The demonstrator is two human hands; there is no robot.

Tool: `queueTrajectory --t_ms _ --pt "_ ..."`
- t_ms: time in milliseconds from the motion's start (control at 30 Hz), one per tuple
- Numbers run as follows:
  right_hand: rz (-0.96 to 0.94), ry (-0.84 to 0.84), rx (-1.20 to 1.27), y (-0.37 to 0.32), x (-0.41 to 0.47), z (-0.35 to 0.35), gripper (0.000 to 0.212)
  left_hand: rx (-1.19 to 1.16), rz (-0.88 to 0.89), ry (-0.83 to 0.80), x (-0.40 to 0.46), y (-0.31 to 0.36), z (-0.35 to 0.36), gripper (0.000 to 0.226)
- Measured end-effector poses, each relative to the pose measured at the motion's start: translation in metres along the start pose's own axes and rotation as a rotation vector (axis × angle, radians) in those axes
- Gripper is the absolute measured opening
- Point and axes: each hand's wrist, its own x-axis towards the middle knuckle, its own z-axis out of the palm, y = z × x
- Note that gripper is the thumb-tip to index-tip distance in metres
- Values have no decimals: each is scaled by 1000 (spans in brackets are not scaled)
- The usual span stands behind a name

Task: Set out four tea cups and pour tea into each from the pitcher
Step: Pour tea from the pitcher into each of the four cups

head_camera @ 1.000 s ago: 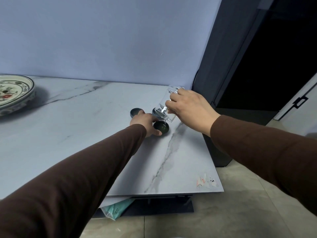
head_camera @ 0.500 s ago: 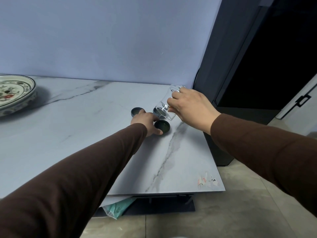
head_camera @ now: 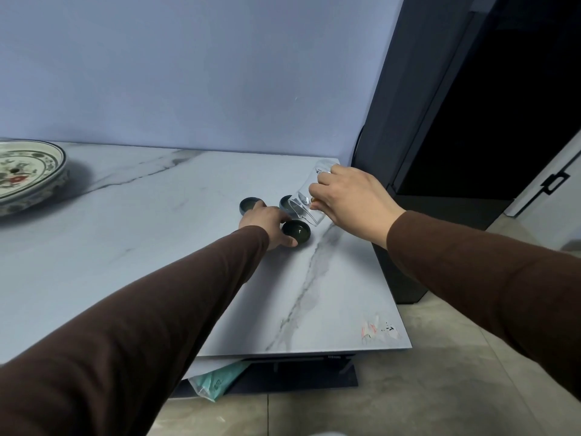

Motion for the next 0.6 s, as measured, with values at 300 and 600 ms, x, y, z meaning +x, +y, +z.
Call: queueTrajectory --t_ms 300,600 --pt "332 -44 233 10 -6 10 29 9 -18 -15 -3 6 -2 67" --pt "805 4 619 17 -12 13 33 49 42 89 -30 -7 -34 65"
